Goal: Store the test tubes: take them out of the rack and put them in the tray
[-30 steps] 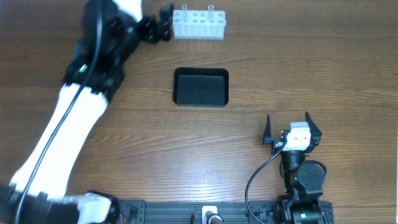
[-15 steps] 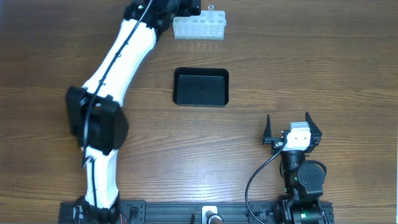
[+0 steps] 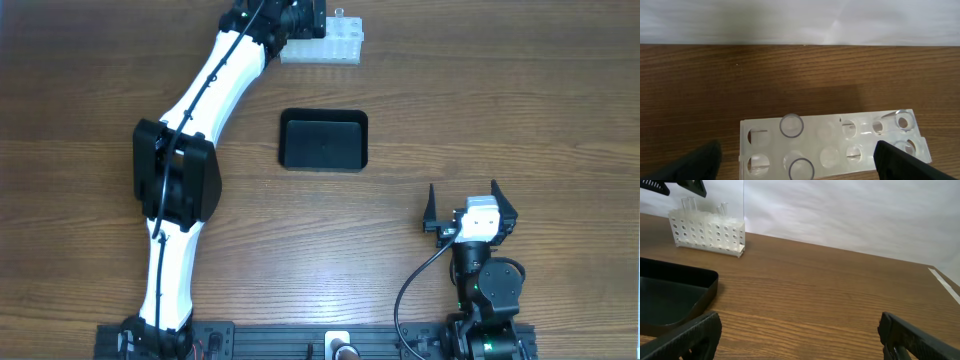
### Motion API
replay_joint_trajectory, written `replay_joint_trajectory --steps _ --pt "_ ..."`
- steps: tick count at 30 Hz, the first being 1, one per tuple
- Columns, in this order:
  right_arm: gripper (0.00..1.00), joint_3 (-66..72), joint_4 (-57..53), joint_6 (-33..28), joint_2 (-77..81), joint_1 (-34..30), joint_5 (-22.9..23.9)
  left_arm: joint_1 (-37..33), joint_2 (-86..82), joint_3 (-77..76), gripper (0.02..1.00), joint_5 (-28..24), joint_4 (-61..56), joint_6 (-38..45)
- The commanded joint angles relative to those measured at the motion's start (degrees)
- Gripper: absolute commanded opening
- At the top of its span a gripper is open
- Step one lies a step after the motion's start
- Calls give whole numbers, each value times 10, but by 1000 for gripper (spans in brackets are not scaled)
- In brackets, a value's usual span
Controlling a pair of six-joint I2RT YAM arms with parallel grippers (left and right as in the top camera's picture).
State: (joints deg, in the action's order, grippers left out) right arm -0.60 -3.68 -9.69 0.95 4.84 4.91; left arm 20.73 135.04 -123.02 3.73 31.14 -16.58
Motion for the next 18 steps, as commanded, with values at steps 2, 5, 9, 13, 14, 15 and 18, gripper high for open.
replay_joint_trajectory --steps 2,5,9,13,14,15,18 --pt "993 3 -2 -2 -1 -3 -1 0 21 -19 963 9 0 -6" --pt "993 3 -2 -2 -1 -3 -1 3 27 -19 952 8 0 -6" --pt "993 3 -2 -2 -1 -3 -1 7 31 -19 919 9 0 -6" --pt "993 3 -2 -2 -1 -3 -1 9 31 -19 884 9 0 -6" --pt "993 3 -2 -2 -1 -3 -1 9 32 -19 862 9 0 -6" --pt "991 3 -2 -2 -1 -3 -1 9 32 -19 842 8 1 -6" --pt "993 3 -2 -2 -1 -3 -1 9 34 -19 774 9 3 -6"
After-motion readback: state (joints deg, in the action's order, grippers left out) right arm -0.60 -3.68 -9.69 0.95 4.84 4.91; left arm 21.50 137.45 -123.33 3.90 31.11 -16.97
